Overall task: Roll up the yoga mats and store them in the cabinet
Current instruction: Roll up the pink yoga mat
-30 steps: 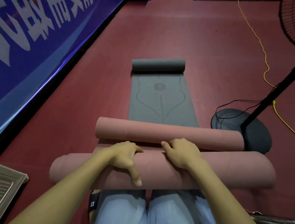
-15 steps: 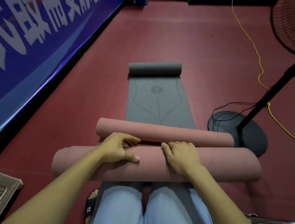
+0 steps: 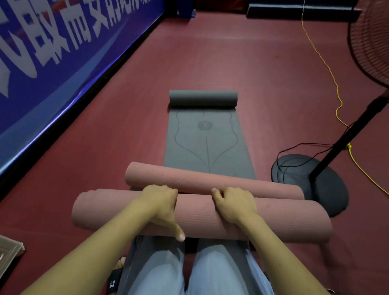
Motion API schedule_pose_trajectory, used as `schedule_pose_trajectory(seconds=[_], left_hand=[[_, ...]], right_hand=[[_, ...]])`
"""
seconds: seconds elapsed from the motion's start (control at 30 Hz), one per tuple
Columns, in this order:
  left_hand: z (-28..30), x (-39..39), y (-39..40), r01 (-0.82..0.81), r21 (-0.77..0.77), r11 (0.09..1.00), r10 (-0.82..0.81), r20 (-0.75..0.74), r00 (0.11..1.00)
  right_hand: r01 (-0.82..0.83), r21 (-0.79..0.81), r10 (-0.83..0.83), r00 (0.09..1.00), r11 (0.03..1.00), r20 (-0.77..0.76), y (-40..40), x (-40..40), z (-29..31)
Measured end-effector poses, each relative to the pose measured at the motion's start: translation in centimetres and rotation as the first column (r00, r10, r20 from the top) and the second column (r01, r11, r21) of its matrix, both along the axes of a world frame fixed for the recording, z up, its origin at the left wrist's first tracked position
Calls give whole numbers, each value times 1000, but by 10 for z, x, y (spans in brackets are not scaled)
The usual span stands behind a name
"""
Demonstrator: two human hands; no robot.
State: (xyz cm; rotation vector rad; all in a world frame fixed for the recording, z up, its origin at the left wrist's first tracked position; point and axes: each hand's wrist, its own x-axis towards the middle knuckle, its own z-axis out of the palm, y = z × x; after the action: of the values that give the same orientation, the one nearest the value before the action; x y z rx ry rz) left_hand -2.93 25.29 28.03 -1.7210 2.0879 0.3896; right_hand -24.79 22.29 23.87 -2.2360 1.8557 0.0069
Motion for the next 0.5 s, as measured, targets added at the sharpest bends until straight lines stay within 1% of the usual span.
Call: schedule_pose_trajectory(seconds=[0.07,0.1,0.23,0.3,0.4,0.5], left_hand=[[-7,-8,3,34,6,999,-35,80,996],[-9,-10,6,42,-14,999,-40,89,995],[-18,2,18,88,-126,988,-84,33,996],[-16,8,21,102,-155,983,-100,22,995],[-2,8,20,99,-113,989,-98,19,995],[13,8,20,59,2,998,-59,-41,997]], right_hand=[[20,17,-20,1000,1000,17,-3,-1,1],[24,28,-25,1000,999,18,-3,-1,2],[37,28,-38,999,999,11,0,-2,3],[37,51,-37,999,998,9,1,-2,4],[39,145,-40,999,989,0,-2,-2,10],[30,276,-31,1000,961,-2,-3,-3,20]])
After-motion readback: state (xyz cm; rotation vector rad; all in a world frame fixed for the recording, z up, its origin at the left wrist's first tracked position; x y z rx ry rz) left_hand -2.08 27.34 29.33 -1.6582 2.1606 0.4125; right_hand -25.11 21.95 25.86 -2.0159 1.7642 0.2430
